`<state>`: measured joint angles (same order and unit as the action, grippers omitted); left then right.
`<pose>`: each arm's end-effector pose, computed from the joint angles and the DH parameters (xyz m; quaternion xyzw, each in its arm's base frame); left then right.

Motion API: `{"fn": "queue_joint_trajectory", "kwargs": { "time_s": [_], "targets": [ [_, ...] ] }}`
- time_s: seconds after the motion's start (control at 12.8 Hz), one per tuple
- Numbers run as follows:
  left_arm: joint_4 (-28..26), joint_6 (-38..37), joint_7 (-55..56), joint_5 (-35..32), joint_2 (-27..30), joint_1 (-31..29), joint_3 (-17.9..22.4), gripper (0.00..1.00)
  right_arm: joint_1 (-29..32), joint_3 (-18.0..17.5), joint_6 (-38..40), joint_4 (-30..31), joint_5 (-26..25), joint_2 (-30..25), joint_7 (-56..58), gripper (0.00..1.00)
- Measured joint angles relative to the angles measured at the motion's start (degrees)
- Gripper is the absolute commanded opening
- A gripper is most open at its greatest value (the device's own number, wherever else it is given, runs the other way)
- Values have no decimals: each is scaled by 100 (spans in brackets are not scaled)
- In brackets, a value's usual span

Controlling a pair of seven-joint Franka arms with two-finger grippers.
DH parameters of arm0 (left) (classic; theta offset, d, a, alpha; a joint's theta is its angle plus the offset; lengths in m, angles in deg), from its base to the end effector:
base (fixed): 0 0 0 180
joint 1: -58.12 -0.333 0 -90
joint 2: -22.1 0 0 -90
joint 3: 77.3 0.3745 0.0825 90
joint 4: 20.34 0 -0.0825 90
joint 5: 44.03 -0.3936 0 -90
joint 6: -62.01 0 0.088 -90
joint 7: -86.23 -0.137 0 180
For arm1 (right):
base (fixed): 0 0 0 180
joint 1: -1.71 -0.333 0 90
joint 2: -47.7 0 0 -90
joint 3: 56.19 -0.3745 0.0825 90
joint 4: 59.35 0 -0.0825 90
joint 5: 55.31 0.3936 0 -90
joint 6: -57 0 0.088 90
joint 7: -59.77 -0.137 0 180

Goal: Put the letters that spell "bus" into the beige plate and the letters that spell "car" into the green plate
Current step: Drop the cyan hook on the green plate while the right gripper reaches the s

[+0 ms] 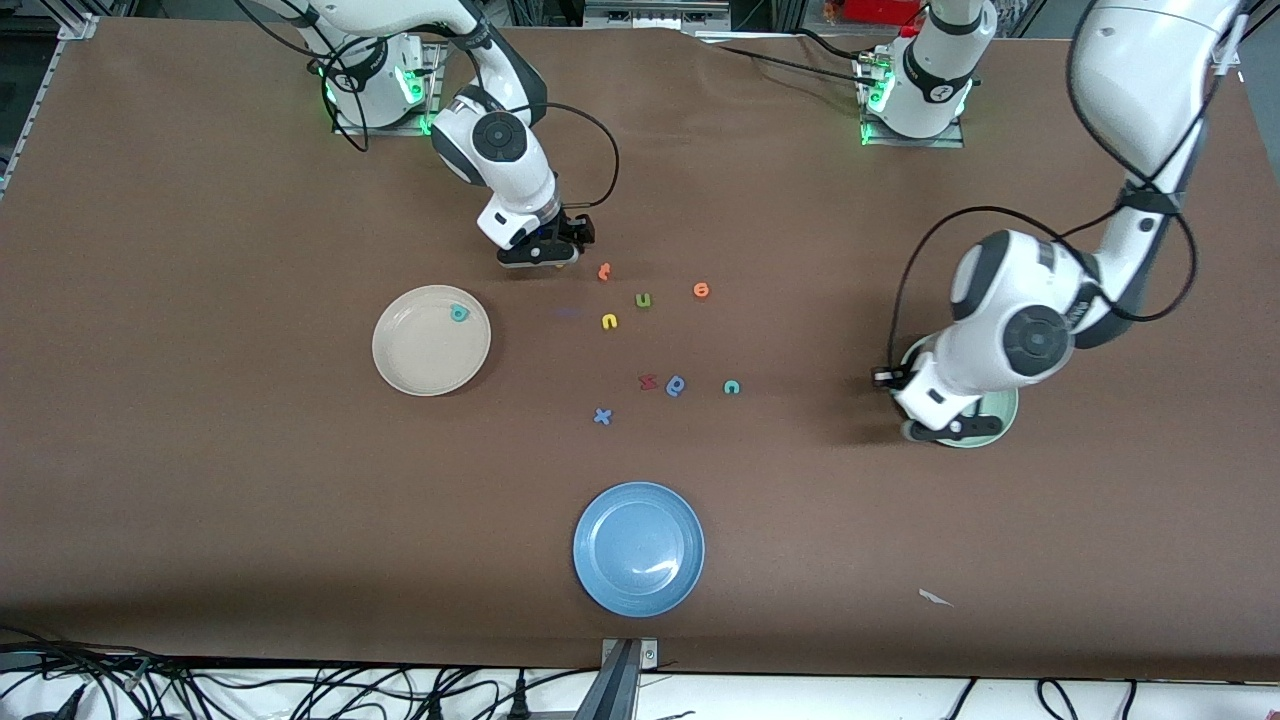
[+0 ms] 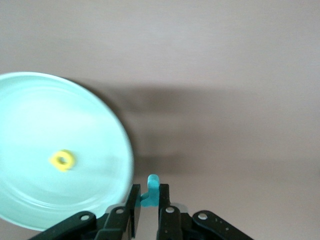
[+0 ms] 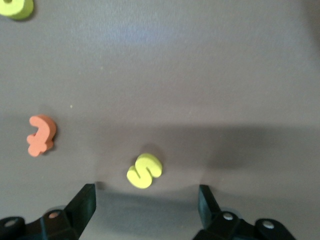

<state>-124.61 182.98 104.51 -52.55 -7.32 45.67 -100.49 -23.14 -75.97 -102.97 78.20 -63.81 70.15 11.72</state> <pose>0.6496 -0.0918 0.2761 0.9947 0.0363 -0.0944 0.0159 0.3634 0.3760 0.1817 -0.9988 -0.0266 0.0173 0.0374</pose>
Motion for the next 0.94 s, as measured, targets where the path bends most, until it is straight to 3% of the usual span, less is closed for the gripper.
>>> {"fn": "queue_joint_trajectory", "kwargs": {
  "time_s": [0.16, 0.23, 0.39, 0.55, 0.62, 0.94],
  "targets": [
    [-60, -44, -577, 0, -69, -378, 14, 17, 1, 54, -2, -46, -135, 10, 0, 91],
    [-90, -48, -715, -12, -133, -477, 17, 26, 1, 55, -2, -51, -188, 19, 0, 88],
    [-109, -48, -772, -172, -297, -509, 10, 47, -1, 55, -2, -50, -294, 46, 0, 81],
    [-109, -48, -772, -229, -370, -496, -8, 86, -1, 57, -2, -50, -316, 46, 0, 76],
    [-107, -48, -772, -231, -369, -494, -14, 91, -1, 57, -2, -50, -319, 46, 0, 70],
    [-27, -38, -277, -230, -318, -488, -296, 92, -18, 50, -24, -54, -330, 44, 0, 58]
  ]
}}
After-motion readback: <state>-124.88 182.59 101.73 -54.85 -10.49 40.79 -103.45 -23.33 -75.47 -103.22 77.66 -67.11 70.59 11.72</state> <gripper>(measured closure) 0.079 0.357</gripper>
